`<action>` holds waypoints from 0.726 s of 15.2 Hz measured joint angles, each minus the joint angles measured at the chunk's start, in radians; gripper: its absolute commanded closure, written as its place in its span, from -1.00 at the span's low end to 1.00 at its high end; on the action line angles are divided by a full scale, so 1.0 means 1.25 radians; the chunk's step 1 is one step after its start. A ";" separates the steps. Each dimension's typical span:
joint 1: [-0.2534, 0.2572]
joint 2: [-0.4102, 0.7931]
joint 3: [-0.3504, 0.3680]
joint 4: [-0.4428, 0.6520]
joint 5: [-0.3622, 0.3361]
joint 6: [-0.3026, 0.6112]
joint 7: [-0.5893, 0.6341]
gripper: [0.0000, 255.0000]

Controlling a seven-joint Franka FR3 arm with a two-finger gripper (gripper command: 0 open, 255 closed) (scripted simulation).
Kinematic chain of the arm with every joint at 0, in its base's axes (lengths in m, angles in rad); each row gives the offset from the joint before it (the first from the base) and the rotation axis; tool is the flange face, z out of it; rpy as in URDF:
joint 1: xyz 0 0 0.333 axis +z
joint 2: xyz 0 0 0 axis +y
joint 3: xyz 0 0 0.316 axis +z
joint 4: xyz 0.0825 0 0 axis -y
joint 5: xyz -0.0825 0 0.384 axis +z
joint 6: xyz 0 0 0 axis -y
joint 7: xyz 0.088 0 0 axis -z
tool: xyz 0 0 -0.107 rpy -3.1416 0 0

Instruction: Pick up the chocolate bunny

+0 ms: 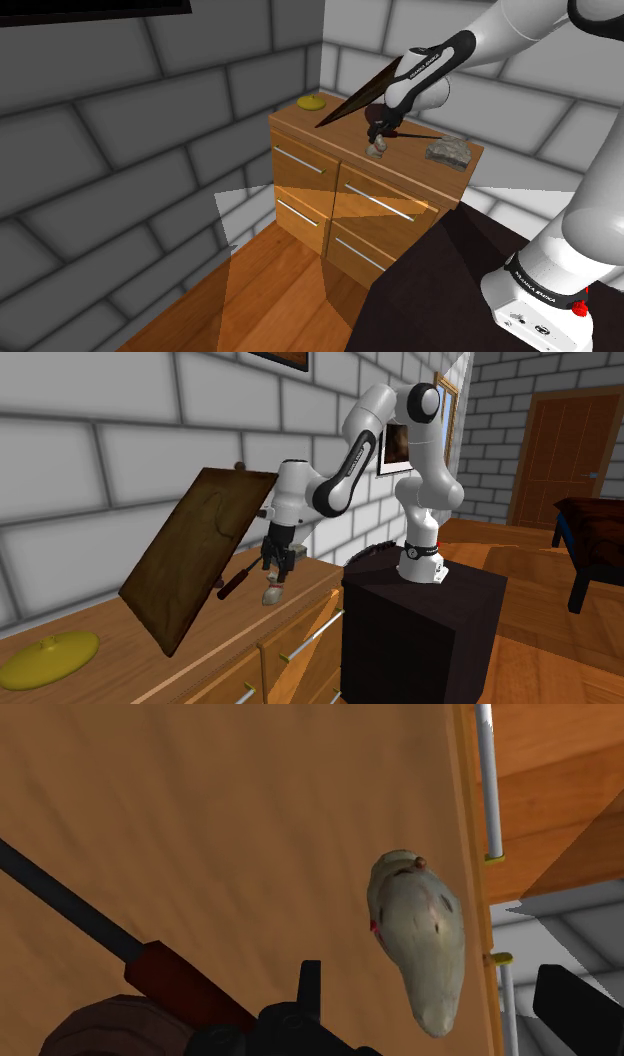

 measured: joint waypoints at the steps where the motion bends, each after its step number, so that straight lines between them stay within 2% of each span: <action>1: -0.001 0.003 0.001 -0.001 0.001 0.004 -0.002 1.00; 11: -0.001 0.006 0.001 -0.001 0.002 0.008 -0.002 1.00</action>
